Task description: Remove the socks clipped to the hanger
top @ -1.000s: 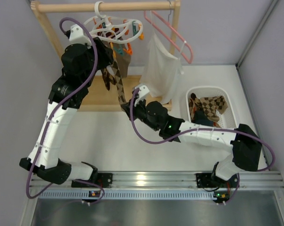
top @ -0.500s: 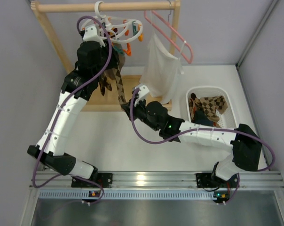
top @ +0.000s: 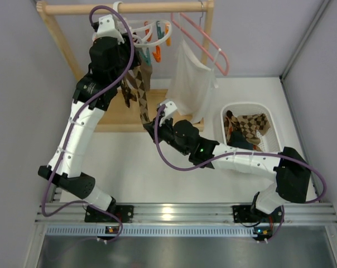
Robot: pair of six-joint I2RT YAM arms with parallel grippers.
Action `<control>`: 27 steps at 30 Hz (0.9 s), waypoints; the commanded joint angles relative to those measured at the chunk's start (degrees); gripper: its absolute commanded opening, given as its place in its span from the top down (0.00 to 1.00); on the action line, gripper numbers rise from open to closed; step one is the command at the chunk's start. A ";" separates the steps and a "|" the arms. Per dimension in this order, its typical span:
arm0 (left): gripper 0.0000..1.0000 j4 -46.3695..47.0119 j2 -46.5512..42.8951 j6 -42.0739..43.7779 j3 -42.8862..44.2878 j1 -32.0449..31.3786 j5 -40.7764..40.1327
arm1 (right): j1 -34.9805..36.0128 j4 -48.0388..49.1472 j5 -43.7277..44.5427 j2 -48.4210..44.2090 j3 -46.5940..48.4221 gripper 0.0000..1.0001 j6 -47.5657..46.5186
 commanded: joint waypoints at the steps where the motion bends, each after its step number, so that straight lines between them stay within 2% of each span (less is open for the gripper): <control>1: 0.50 3.04 1.58 1.77 2.34 0.32 -1.99 | 1.19 -2.20 -2.96 0.15 -0.46 1.00 0.21; 9: 0.50 3.22 1.58 0.46 0.23 0.41 -1.20 | 1.27 -2.20 -2.96 -0.20 -0.90 1.00 0.21; 12: 0.57 3.22 1.75 0.28 0.49 0.32 -1.02 | 1.19 -2.20 -2.88 -0.12 -1.07 1.00 0.12; 16: 0.61 3.13 1.84 0.54 1.20 0.32 -0.93 | 1.27 -2.12 -2.88 0.15 -1.25 1.00 0.12; 18: 0.67 3.22 2.11 0.72 1.29 0.41 -0.93 | 1.19 -2.03 -2.88 0.32 -1.42 1.00 0.21; 21: 0.82 3.13 2.28 0.72 1.29 0.41 -0.85 | 1.19 -1.76 -2.79 0.15 -2.13 1.00 0.39; 22: 0.95 3.13 2.28 0.72 1.20 0.41 -0.93 | 1.19 -0.89 -2.79 -0.03 -2.56 1.00 0.39; 23: 1.00 3.13 2.20 0.55 1.20 0.41 -0.85 | 1.19 -0.54 -2.61 -0.38 -3.52 1.00 0.56; 25: 1.00 3.22 2.02 0.46 1.11 0.32 -0.41 | 1.19 -0.18 -2.35 -1.34 -4.41 1.00 0.56; 27: 0.86 3.13 1.15 -0.15 0.24 0.32 0.03 | 1.19 -0.62 -1.74 -3.44 -6.08 1.00 0.83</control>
